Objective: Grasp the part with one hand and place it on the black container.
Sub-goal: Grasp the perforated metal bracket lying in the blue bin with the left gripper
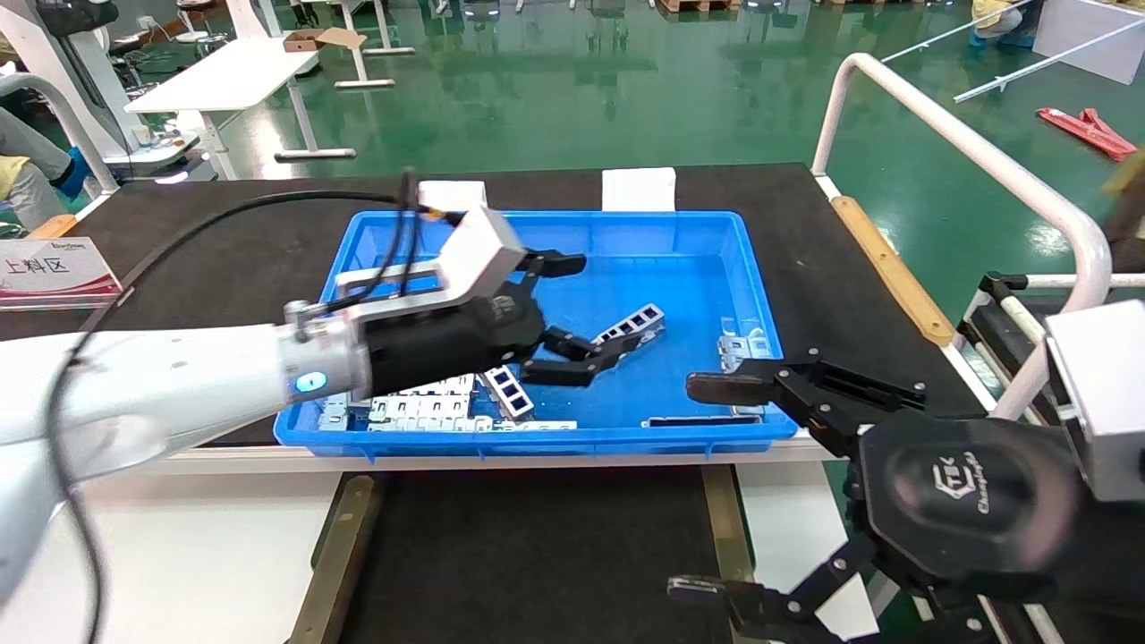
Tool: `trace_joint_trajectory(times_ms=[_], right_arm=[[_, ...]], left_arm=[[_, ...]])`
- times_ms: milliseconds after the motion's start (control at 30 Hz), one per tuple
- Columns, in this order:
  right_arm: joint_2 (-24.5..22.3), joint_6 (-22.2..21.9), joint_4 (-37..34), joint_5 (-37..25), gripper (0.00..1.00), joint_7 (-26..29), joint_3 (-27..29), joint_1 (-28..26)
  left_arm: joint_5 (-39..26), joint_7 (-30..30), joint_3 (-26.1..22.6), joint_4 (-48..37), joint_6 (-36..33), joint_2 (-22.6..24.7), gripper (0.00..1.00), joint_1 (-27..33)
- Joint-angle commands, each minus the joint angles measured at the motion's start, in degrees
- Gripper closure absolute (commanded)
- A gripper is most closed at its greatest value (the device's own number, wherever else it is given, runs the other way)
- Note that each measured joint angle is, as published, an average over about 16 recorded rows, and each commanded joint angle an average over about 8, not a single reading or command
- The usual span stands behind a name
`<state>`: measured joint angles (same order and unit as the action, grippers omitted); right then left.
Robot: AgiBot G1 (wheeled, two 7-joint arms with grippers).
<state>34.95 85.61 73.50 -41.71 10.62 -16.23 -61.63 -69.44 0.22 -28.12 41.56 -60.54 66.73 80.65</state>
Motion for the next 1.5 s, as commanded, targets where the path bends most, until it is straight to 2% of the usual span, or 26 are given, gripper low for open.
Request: trace_joint_trajectory(times_ms=[33, 233, 400, 767, 800, 833, 867, 1033, 1067, 1100, 1133, 1500], right_arm=[[0.0, 0.0, 0.0, 0.01, 0.0, 0.0, -0.01, 0.0], [-0.01, -0.01, 0.0, 0.02, 0.0, -0.02, -0.03, -0.01], [-0.02, -0.02, 0.0, 0.04, 0.0, -0.03, -0.05, -0.01], [-0.04, -0.04, 0.0, 0.07, 0.0, -0.05, -0.1, -0.02], [-0.04, -0.04, 0.0, 0.07, 0.05, -0.05, -0.1, -0.02], [-0.04, -0.05, 0.0, 0.07, 0.17, -0.05, -0.11, -0.02], [-0.05, -0.05, 0.0, 0.08, 0.3, -0.05, -0.11, -0.02], [-0.05, -0.06, 0.0, 0.09, 0.92, -0.06, -0.13, -0.03], [-0.06, -0.06, 0.0, 0.09, 1.0, -0.07, -0.13, -0.03], [-0.06, -0.06, 0.0, 0.09, 1.0, -0.07, -0.14, -0.03], [-0.06, -0.06, 0.0, 0.1, 1.0, -0.07, -0.14, -0.03], [-0.08, -0.08, 0.0, 0.13, 1.0, -0.09, -0.18, -0.04]], left_arm=[[-1.07, 1.2, -0.51, -3.73, 1.66, 2.53, 0.0, 1.31], [-2.31, 5.63, -1.19, -14.17, 4.58, 8.1, 0.0, 4.23], [-2.69, 8.85, -2.36, -20.55, 7.53, 10.82, 0.0, 5.63], [0.91, 8.46, -8.77, -23.08, 14.97, 11.85, 0.0, 5.2], [1.33, 8.14, -9.49, -22.91, 15.5, 11.86, 0.0, 5.1], [1.77, 7.79, -10.24, -22.71, 16.03, 11.87, 0.01, 5.0], [2.21, 7.45, -11.01, -22.49, 16.53, 11.87, 0.08, 4.91], [4.37, 5.78, -14.7, -21.4, 19.01, 11.86, 0.7, 4.61], [4.81, 5.45, -15.43, -21.21, 19.5, 11.86, 0.83, 4.57], [5.24, 5.14, -16.13, -21.03, 19.98, 11.85, 0.95, 4.54], [5.67, 4.84, -16.85, -20.86, 20.46, 11.84, 1.0, 4.51], [9.79, 2.57, -24.06, -19.64, 25.52, 11.76, 1.0, 3.99]])
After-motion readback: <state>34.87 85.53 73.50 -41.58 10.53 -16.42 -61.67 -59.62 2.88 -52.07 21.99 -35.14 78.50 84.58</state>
